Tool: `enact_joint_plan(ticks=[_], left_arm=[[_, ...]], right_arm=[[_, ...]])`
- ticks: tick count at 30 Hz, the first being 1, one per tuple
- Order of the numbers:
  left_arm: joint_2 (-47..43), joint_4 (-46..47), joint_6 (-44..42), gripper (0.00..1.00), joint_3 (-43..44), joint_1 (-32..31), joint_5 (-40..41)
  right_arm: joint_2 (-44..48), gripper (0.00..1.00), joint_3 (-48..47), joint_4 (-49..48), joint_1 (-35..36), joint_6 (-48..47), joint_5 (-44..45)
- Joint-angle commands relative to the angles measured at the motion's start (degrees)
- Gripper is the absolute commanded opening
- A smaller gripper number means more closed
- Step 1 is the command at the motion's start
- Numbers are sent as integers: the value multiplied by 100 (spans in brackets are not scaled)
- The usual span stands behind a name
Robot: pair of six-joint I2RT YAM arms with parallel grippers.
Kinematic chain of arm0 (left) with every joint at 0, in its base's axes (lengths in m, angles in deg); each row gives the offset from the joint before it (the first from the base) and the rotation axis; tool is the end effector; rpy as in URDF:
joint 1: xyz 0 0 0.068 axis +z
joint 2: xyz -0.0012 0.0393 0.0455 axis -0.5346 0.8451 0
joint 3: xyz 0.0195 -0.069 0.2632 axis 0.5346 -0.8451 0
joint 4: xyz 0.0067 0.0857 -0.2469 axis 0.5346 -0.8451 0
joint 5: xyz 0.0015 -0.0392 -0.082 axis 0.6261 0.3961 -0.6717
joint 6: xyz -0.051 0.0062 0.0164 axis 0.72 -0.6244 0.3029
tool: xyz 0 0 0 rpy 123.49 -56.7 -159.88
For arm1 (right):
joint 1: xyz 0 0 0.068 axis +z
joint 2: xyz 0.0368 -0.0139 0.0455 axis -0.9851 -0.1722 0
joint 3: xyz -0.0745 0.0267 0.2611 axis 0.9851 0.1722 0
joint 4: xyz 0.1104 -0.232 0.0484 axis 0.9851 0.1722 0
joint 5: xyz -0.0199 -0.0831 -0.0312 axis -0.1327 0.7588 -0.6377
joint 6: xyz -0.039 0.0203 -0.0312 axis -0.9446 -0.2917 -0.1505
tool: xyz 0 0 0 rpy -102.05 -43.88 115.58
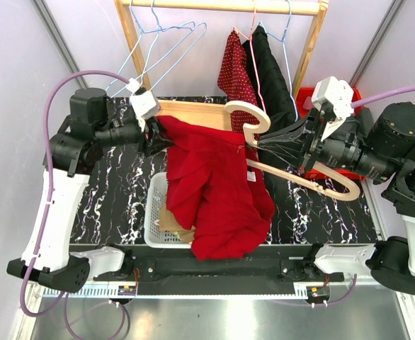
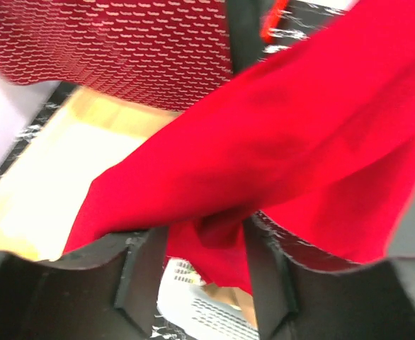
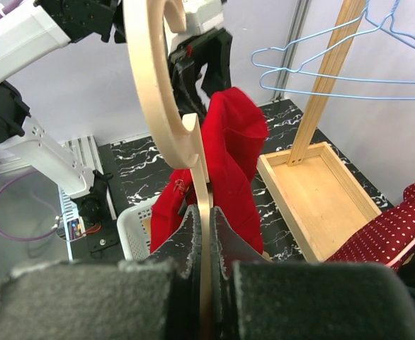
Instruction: Remove the skirt from the hanger
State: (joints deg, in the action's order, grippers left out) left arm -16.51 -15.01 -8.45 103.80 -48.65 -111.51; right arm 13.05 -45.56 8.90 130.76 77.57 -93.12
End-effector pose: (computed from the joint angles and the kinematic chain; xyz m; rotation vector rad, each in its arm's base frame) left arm 0.1857 -0.0809 0.4844 1.1257 1.6008 -0.7080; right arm 0.0686 0.0977 0.5943 -0.9634 1.3256 0.7869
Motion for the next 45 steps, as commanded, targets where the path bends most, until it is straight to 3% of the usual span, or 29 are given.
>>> enact_joint_plan(ticks=[1,2,3,4,5,11,15,19,23,28,31,33,35,37,38,40,45], left_arm=[[-174,733,383,48,386,96,250],[-147,654,349,43,404,122,-73],[-95,557,270,32,413,131,-258],[-77,391,243,10,422,131,-391],[-59,328,243,1,439,131,-444],[3,99,-3,0,1115,586,468],[213,414,198,0,1991,1822,417],[678,530,840,0,2829,2828,-302],[566,766,1522,1,2515,2891,-1016],[433,2215,2745,2,2179,2891,-1111],[695,2806,3852,6,2688,2646,-1261],[837,2824,4126,7,3154,2172,-1341],[838,2815,4504,9,3034,1662,-1464],[541,2815,4619,9,2525,848,-1438],[417,2824,4602,10,1844,599,-1412],[57,2815,4576,10,1111,64,-1350],[-383,2113,3919,11,-798,-185,-1202]], right_arm=[[145,0,14,-683,39,79,-195],[162,0,49,-709,39,79,-204],[171,0,110,-753,39,79,-196],[171,0,146,-806,39,61,-169],[180,0,164,-824,39,52,-143],[364,0,234,-780,39,-27,164],[610,0,348,-745,39,-53,402],[786,0,445,-701,39,-88,639],[848,0,463,-622,39,-132,867],[971,0,752,-525,39,-387,1860],[945,0,954,-621,39,-387,2124],[892,0,1069,-761,39,-422,2474],[857,0,1182,-955,30,-449,2835],[796,0,1253,-1280,39,-501,3476],[761,0,1254,-1455,39,-519,3818],[603,0,1219,-1535,21,-502,3979],[173,0,1166,-1588,39,-256,4208]])
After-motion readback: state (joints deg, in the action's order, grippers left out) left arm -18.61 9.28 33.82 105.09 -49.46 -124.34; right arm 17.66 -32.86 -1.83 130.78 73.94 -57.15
